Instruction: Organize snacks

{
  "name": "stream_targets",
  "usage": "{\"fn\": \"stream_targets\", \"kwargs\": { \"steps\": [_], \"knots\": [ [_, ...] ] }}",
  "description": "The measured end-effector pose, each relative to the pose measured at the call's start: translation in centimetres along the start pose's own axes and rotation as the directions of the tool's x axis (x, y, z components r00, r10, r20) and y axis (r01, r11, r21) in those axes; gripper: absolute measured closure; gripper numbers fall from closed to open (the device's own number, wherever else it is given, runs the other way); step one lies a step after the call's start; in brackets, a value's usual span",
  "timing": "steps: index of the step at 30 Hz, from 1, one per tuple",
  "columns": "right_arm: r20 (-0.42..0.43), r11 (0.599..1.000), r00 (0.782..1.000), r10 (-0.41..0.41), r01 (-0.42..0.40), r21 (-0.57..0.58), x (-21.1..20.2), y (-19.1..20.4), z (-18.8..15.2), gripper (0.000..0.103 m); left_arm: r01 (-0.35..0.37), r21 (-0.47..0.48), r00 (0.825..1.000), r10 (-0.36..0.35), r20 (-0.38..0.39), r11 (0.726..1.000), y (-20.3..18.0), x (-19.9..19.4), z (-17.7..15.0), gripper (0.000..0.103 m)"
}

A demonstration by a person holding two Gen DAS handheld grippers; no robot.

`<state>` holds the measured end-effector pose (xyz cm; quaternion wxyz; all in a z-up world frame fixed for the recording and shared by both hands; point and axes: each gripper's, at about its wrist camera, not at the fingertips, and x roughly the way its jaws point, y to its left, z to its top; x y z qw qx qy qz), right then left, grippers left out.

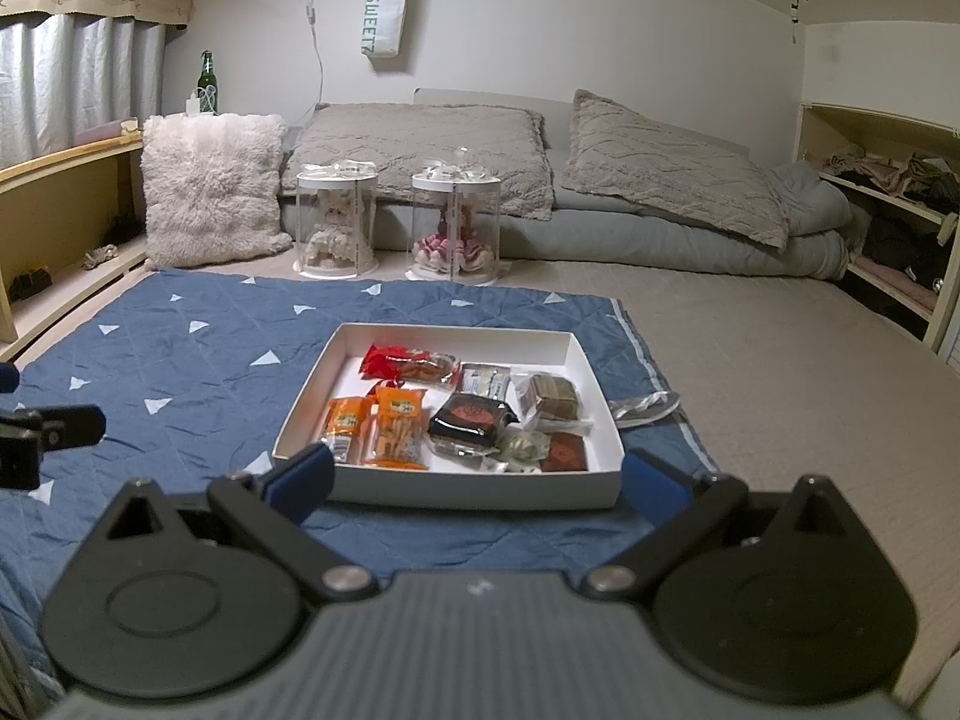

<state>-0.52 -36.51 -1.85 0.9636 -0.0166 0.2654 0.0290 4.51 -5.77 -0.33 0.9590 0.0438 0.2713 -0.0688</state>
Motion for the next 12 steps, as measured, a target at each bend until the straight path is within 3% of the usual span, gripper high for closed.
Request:
{"fn": "stream_targets", "kwargs": {
  "steps": [12],
  "knots": [
    [-0.004,1.000,1.000,0.003,-0.003,-0.006,0.06,-0.41,-0.28,0.000,-0.007,-0.003,1.000,0.007,-0.001,1.000,-0.09,-0.04,0.27,0.000]
  ]
}}
